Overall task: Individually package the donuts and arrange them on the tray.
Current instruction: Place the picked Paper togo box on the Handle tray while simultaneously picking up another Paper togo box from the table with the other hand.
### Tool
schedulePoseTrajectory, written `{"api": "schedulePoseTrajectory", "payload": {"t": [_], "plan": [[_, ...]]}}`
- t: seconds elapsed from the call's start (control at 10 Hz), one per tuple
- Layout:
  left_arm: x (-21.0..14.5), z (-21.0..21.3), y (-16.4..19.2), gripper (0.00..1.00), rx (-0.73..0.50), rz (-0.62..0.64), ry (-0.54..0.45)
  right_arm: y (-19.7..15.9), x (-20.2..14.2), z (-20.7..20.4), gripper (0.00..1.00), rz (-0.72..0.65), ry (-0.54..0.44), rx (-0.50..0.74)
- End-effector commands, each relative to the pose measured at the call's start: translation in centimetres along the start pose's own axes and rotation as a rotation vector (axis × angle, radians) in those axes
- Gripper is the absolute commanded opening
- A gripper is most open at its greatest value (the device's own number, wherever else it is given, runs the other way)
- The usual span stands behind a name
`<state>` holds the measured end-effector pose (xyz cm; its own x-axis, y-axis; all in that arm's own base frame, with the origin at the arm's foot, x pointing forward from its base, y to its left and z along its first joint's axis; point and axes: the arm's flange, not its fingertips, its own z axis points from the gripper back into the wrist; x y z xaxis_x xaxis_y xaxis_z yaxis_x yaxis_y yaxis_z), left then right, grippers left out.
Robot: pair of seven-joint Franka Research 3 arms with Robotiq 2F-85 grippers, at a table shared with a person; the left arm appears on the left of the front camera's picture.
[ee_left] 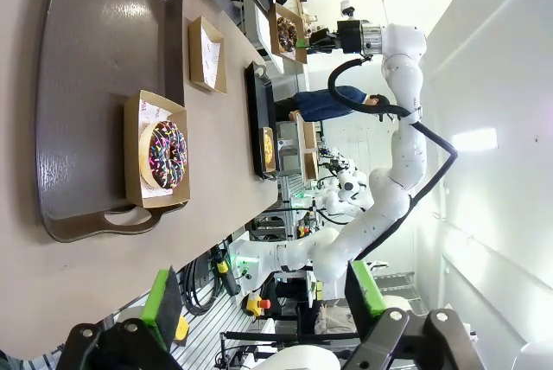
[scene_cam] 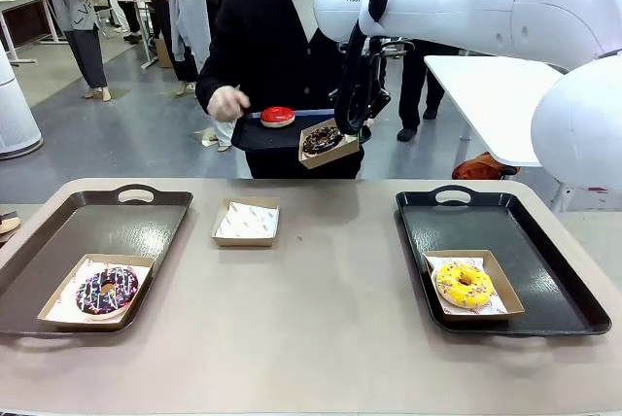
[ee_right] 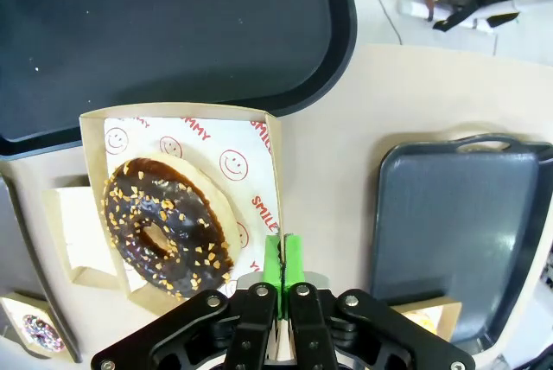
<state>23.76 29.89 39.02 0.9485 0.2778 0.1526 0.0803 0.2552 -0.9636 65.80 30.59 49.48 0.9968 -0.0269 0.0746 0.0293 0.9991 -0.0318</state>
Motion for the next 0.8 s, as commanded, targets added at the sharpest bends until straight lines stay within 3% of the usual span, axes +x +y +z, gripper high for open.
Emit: {"api": "schedulePoseTrajectory", "payload": {"t": [0.0, 0.7], "plan": [[-0.21, 0.17, 0.00, 1.00, -0.001, -0.001, 0.001, -0.06, -0.06, 0.19, 0.00, -0.001, -0.003, -0.001], [-0.21, 0.17, 0.00, 1.00, -0.001, -0.001, 0.001, -0.06, -0.06, 0.19, 0.00, -0.001, -0.003, -0.001]]}}
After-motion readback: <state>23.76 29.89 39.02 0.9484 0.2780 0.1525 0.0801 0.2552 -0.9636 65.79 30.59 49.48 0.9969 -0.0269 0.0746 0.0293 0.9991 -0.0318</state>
